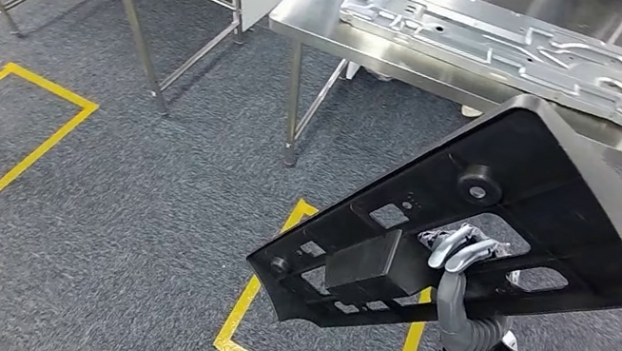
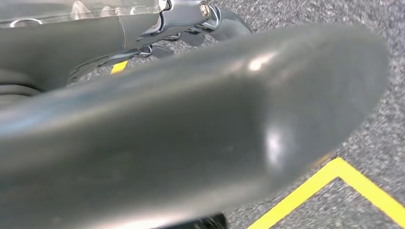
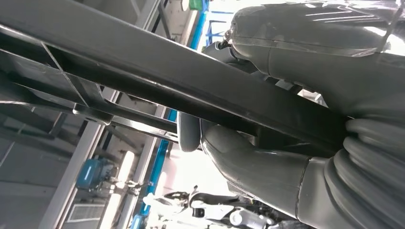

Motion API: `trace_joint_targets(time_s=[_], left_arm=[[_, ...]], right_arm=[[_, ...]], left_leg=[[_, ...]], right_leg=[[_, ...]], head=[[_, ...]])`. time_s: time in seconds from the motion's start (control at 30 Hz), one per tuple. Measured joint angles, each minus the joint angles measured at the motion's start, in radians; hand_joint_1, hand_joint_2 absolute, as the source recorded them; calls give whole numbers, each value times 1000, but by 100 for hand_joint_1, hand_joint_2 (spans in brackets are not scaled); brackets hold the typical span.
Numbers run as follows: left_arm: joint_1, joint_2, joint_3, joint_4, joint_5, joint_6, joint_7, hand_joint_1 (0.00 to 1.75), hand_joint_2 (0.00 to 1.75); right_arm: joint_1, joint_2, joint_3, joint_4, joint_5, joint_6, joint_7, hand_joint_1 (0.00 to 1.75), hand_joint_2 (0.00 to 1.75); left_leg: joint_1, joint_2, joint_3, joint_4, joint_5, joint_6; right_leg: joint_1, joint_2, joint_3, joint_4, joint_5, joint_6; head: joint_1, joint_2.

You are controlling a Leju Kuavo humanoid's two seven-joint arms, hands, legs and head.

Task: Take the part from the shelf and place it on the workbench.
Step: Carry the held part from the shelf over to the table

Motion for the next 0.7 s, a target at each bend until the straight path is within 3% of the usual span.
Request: trace_joint_targets(time_s=[0.03,0.07,0.13,0.2,0.27,0.33,0.4,0.47,0.53,0.57,0.6,0.63,0.7], left_arm=[[2,0,-1,0,0,-2,2,0,0],[3,0,-3,0,-1,-4,3,0,0],[3,0,-9,0,-3,-10,2,0,0],[4,2,-14,0,-5,-20,-4,0,0],[3,3,-18,0,-8,-29,-12,0,0],[-2,3,-19,0,-10,-37,-18,0,0],[-6,2,-19,0,-10,-45,-23,0,0],[-4,3,-19,0,-9,-52,-25,0,0],[0,3,-19,0,-8,-55,-25,0,0],[0,3,-19,0,-8,-55,-25,0,0],[0,3,-19,0,-8,-56,-25,0,0],[-2,3,-19,0,-8,-56,-24,0,0],[-4,3,-20,0,-8,-58,-24,0,0]], right_arm=[[7,0,-1,0,0,-2,-1,175,175],[14,0,-2,0,1,-4,-2,175,175],[25,0,-5,-1,2,-7,-7,175,175],[30,0,-8,-2,4,-8,-13,175,175],[34,0,-11,-5,6,-8,-15,175,175],[43,0,-16,-10,9,-8,-16,175,175],[49,0,-22,-15,12,-8,-17,175,175],[52,0,-25,-17,14,-8,-18,175,175],[56,0,-26,-17,15,-6,-18,175,175],[58,0,-27,-16,16,-5,-18,175,175],[60,0,-27,-16,18,-4,-18,175,175],[60,0,-27,-16,19,-4,-18,175,175],[59,0,-27,-16,21,-4,-18,175,175]], left_leg=[[1,-2,-22,45,-11,-1],[1,-3,-28,55,-2,-2],[4,-15,15,-45,69,0],[9,-62,70,-174,122,6],[8,-90,88,-218,127,15],[7,-71,90,-223,131,28],[10,-46,92,-231,137,43],[8,-19,92,-235,139,53],[4,9,91,-234,137,57],[2,22,91,-234,136,57],[2,34,91,-234,135,57],[1,45,93,-233,133,55],[-3,63,98,-232,129,48]], right_leg=[[0,11,0,1,0,0],[0,24,0,3,0,0],[-1,49,0,8,-2,3],[-1,74,-4,17,-5,12],[-2,96,-13,20,-2,24],[-5,110,-20,18,3,37],[-2,70,-37,51,-19,45],[-1,11,-92,167,-81,51],[-5,-5,-153,294,-131,57],[-6,-8,-161,314,-130,58],[-6,-11,-146,289,-110,57],[-6,-20,-113,229,-78,55],[1,-58,-32,81,-27,43]], head=[[0,0],[0,0],[0,0],[0,0],[-1,0],[-1,0],[4,0],[9,0],[9,0],[10,0],[10,0],[10,0],[9,0]])
